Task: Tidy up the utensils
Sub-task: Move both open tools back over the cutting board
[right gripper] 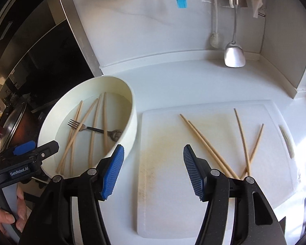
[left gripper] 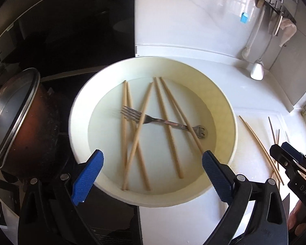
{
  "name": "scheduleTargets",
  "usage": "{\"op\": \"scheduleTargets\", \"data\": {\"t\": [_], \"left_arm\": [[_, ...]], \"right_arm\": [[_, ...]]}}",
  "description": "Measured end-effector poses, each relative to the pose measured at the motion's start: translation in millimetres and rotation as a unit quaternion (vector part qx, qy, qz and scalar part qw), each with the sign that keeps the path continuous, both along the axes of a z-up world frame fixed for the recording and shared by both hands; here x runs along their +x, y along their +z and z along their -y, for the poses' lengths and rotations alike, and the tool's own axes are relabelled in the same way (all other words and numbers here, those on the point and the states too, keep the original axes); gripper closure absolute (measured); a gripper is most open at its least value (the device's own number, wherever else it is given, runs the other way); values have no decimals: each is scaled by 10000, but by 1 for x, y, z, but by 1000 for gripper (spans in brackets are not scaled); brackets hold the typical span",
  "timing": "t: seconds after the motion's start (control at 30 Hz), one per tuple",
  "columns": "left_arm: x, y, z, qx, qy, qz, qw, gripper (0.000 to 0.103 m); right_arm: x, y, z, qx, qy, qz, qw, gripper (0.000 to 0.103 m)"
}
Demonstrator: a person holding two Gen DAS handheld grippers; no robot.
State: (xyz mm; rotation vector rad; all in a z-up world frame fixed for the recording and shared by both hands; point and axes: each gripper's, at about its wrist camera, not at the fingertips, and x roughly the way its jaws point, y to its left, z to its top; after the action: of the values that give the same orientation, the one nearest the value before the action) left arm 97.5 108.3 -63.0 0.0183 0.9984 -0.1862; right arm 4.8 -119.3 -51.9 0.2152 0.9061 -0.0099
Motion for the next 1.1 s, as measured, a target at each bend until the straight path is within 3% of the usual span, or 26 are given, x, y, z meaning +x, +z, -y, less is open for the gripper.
{"op": "scheduleTargets", "data": {"t": [0.17, 0.37, 0.63, 0.8, 1.0, 1.1], "left_arm": [[-10, 6, 44, -221, -334, 145, 9991, 7], [-32, 6, 105, -417, -406, 202, 9981, 7], [-72, -15, 177, -136, 415, 190, 9989, 7], [-88, -24, 200, -11, 973, 205, 9950, 7], [-94, -35, 211, 211, 1144, 350, 9926, 7], [-95, -43, 208, 214, 1191, 463, 9916, 7]], "right_arm": [[-30, 1, 45, -197, -437, 83, 9988, 45], [-66, -6, 116, -252, -807, 22, 9964, 45], [-94, -26, 192, -100, -215, 54, 9997, 45], [-96, -40, 211, 2, 248, 137, 9996, 45], [-82, -52, 208, 259, 336, 306, 9986, 45], [-75, -59, 199, 119, 323, 408, 9986, 45]]}}
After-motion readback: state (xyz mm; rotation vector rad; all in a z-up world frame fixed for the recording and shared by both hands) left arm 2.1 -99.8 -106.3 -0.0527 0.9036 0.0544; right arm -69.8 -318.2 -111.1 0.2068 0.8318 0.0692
